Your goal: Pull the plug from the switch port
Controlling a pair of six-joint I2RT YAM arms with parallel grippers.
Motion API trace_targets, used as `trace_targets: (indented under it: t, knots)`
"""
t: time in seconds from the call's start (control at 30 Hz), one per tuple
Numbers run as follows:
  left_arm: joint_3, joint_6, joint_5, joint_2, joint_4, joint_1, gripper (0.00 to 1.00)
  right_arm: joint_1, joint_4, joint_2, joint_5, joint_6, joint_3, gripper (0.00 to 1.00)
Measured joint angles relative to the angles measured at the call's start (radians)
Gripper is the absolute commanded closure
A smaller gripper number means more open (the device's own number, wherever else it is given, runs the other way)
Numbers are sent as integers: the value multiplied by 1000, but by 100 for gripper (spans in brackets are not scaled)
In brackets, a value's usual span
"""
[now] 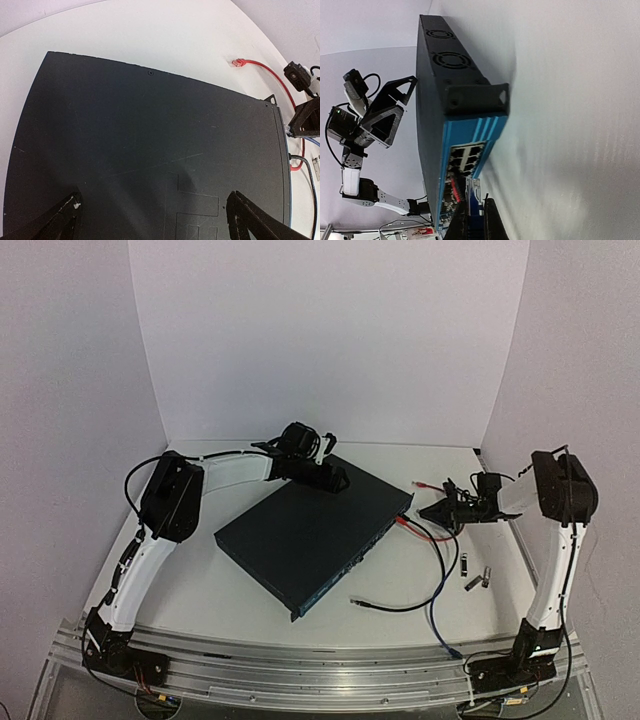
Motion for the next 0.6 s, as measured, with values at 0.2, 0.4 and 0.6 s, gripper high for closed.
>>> trace_targets:
  t: [0.2,0.4,0.6]
  knots:
    - [-24,0,6,-8,30,1,0,-1,-13,-160,27,2,0,100]
    - [-28,0,8,-10,36,2,0,0,-115,-311,131,-54,15,100]
    - [-39,2,12,-13,51,3,0,1,-469,-474,459,-250,88,100]
